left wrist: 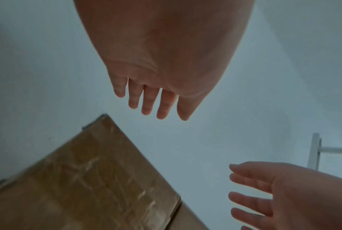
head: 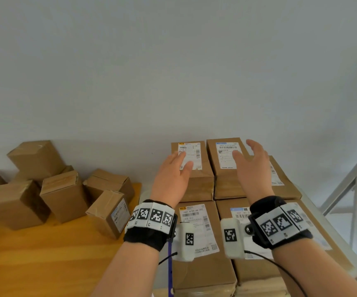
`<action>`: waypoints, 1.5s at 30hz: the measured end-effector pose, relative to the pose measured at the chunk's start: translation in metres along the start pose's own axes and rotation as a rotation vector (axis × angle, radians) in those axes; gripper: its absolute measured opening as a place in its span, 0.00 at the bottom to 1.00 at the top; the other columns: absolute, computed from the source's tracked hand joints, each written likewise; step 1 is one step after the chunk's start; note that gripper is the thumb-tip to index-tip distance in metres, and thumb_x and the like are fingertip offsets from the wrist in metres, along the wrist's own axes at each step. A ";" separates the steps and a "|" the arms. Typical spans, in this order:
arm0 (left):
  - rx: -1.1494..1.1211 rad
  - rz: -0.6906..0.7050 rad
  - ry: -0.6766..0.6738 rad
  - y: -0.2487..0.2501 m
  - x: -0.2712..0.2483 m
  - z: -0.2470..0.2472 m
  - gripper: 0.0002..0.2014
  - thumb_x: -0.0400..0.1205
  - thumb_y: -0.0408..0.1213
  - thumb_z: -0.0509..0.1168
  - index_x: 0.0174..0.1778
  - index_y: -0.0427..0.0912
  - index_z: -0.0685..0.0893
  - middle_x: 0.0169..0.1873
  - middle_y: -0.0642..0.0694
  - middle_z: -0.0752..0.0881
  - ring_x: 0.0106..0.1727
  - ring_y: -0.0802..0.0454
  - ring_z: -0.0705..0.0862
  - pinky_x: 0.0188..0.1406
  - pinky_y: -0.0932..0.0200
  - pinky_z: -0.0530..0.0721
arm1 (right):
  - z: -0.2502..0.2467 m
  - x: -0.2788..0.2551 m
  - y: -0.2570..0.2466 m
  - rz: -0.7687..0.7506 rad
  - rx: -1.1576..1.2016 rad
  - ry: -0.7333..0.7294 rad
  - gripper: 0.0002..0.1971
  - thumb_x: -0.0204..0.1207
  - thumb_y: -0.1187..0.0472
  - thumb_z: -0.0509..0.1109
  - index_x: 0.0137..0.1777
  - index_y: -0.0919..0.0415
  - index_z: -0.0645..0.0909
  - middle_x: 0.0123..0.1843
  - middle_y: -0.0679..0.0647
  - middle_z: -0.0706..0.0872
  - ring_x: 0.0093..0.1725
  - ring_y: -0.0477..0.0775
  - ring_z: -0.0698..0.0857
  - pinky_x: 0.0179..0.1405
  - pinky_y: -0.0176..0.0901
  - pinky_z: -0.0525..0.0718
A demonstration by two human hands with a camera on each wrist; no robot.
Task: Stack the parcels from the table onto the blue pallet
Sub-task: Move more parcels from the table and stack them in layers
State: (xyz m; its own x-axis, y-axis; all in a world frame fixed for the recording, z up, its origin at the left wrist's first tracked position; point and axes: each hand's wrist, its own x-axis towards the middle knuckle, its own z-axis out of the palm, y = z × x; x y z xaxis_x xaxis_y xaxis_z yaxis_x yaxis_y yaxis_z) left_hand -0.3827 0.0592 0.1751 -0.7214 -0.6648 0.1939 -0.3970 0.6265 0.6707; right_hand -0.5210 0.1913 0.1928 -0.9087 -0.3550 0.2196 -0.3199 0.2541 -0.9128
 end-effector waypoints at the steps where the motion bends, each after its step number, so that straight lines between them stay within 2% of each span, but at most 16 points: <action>1: -0.022 -0.009 0.011 -0.004 -0.006 -0.008 0.26 0.89 0.54 0.50 0.83 0.53 0.62 0.84 0.53 0.60 0.84 0.57 0.56 0.79 0.59 0.53 | 0.005 -0.006 -0.007 -0.030 0.005 -0.003 0.25 0.83 0.53 0.66 0.79 0.47 0.67 0.79 0.49 0.69 0.76 0.51 0.70 0.67 0.45 0.71; 6: -0.073 -0.094 0.036 -0.040 -0.038 -0.050 0.30 0.87 0.59 0.48 0.84 0.51 0.60 0.83 0.52 0.62 0.83 0.56 0.59 0.78 0.58 0.56 | 0.044 -0.034 -0.039 -0.104 0.067 -0.069 0.21 0.84 0.54 0.64 0.77 0.47 0.71 0.76 0.45 0.73 0.70 0.42 0.71 0.63 0.39 0.68; 11: -0.103 -0.196 0.111 -0.100 -0.067 -0.099 0.29 0.87 0.58 0.49 0.84 0.53 0.61 0.82 0.52 0.65 0.82 0.56 0.62 0.79 0.55 0.59 | 0.110 -0.072 -0.063 -0.125 0.106 -0.164 0.20 0.84 0.55 0.65 0.75 0.48 0.74 0.73 0.45 0.77 0.71 0.45 0.74 0.69 0.43 0.73; 13: -0.096 -0.221 0.132 -0.127 -0.079 -0.120 0.28 0.87 0.57 0.50 0.83 0.52 0.62 0.81 0.52 0.66 0.81 0.56 0.63 0.80 0.54 0.62 | 0.141 -0.090 -0.073 -0.122 0.114 -0.213 0.19 0.84 0.56 0.65 0.75 0.49 0.74 0.74 0.46 0.76 0.75 0.47 0.71 0.74 0.45 0.70; 20: -0.056 -0.355 0.209 -0.229 -0.120 -0.202 0.27 0.88 0.55 0.51 0.83 0.50 0.64 0.80 0.53 0.68 0.80 0.56 0.65 0.78 0.55 0.64 | 0.257 -0.161 -0.109 -0.090 0.103 -0.388 0.22 0.85 0.54 0.64 0.79 0.51 0.70 0.77 0.46 0.74 0.76 0.46 0.71 0.68 0.39 0.67; 25: -0.011 -0.451 0.164 -0.293 -0.149 -0.238 0.27 0.88 0.55 0.51 0.82 0.50 0.64 0.80 0.51 0.69 0.79 0.54 0.67 0.76 0.54 0.67 | 0.323 -0.213 -0.123 -0.039 0.075 -0.469 0.22 0.85 0.53 0.64 0.78 0.50 0.70 0.75 0.46 0.76 0.72 0.46 0.74 0.64 0.40 0.71; 30: -0.016 -0.488 0.103 -0.336 -0.158 -0.263 0.27 0.88 0.55 0.50 0.83 0.49 0.63 0.80 0.49 0.68 0.80 0.53 0.66 0.76 0.53 0.65 | 0.368 -0.249 -0.124 -0.006 0.043 -0.512 0.22 0.85 0.51 0.63 0.78 0.49 0.69 0.75 0.46 0.76 0.74 0.46 0.74 0.71 0.43 0.72; 34: -0.061 -0.522 0.094 -0.361 -0.155 -0.268 0.27 0.88 0.55 0.50 0.83 0.50 0.63 0.81 0.50 0.67 0.81 0.53 0.64 0.78 0.51 0.64 | 0.391 -0.261 -0.118 0.000 -0.053 -0.589 0.23 0.86 0.49 0.62 0.79 0.51 0.68 0.75 0.47 0.76 0.73 0.46 0.75 0.67 0.39 0.71; 39: -0.083 -0.598 0.136 -0.384 -0.141 -0.274 0.26 0.88 0.51 0.54 0.83 0.48 0.63 0.81 0.48 0.66 0.81 0.51 0.64 0.78 0.50 0.64 | 0.422 -0.253 -0.115 -0.007 -0.113 -0.754 0.22 0.86 0.49 0.61 0.78 0.51 0.70 0.72 0.48 0.78 0.69 0.47 0.77 0.67 0.42 0.75; 42: -0.085 -0.677 0.183 -0.402 -0.133 -0.283 0.26 0.89 0.48 0.54 0.83 0.48 0.62 0.82 0.47 0.64 0.82 0.49 0.63 0.78 0.49 0.63 | 0.446 -0.247 -0.118 -0.017 -0.128 -0.875 0.23 0.87 0.49 0.60 0.80 0.52 0.69 0.74 0.49 0.77 0.71 0.48 0.76 0.64 0.38 0.72; 45: -0.088 -0.742 0.208 -0.424 -0.120 -0.297 0.27 0.88 0.47 0.55 0.84 0.48 0.61 0.83 0.46 0.62 0.82 0.48 0.61 0.79 0.47 0.62 | 0.475 -0.242 -0.123 -0.014 -0.127 -0.985 0.25 0.87 0.48 0.60 0.82 0.52 0.66 0.77 0.50 0.75 0.75 0.49 0.74 0.68 0.40 0.71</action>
State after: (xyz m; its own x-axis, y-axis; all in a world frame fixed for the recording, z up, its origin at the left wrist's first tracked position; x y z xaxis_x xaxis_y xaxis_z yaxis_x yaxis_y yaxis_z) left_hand 0.0406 -0.2476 0.0805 -0.1594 -0.9660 -0.2034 -0.6820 -0.0412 0.7302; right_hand -0.1341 -0.1815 0.0877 -0.2944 -0.9332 -0.2061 -0.4075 0.3177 -0.8562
